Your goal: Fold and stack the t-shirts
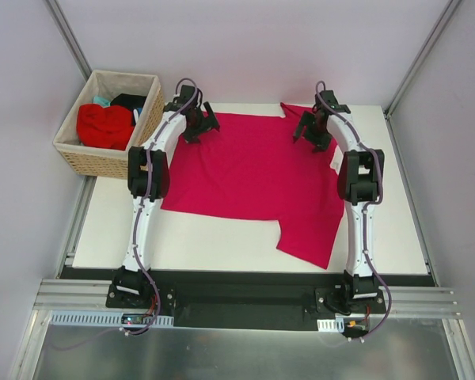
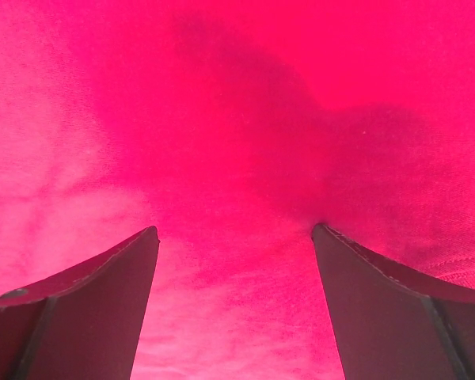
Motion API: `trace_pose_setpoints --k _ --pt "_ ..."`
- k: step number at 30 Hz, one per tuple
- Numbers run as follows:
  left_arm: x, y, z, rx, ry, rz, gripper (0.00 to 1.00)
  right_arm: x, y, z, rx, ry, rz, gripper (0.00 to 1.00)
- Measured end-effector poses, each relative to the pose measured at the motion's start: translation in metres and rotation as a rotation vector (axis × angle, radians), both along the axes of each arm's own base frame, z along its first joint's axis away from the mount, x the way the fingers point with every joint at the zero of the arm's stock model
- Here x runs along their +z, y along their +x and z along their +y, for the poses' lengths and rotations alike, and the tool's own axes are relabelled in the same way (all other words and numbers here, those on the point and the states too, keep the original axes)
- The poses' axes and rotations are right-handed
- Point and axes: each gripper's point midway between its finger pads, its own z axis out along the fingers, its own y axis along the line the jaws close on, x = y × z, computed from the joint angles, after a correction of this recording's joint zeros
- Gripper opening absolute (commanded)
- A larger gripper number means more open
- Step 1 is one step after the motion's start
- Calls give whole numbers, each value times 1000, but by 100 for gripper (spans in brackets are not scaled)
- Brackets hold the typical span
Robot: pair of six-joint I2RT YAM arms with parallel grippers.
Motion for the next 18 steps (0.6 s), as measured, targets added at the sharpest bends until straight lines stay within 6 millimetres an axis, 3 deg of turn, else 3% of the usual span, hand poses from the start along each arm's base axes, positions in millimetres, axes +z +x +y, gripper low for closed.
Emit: trace_pose_setpoints --k 5,11,15,18 --pt "3 6 0 -4 -36 -12 93 3 10 -1 4 42 -24 84" --pt "6 0 0 -12 -54 -13 94 4 11 1 24 50 -54 84" --pt "10 -32 7 -13 -42 35 95 9 -12 0 58 26 -63 84" --pt "39 -59 12 -22 -39 24 96 34 -37 3 100 -10 -92 84"
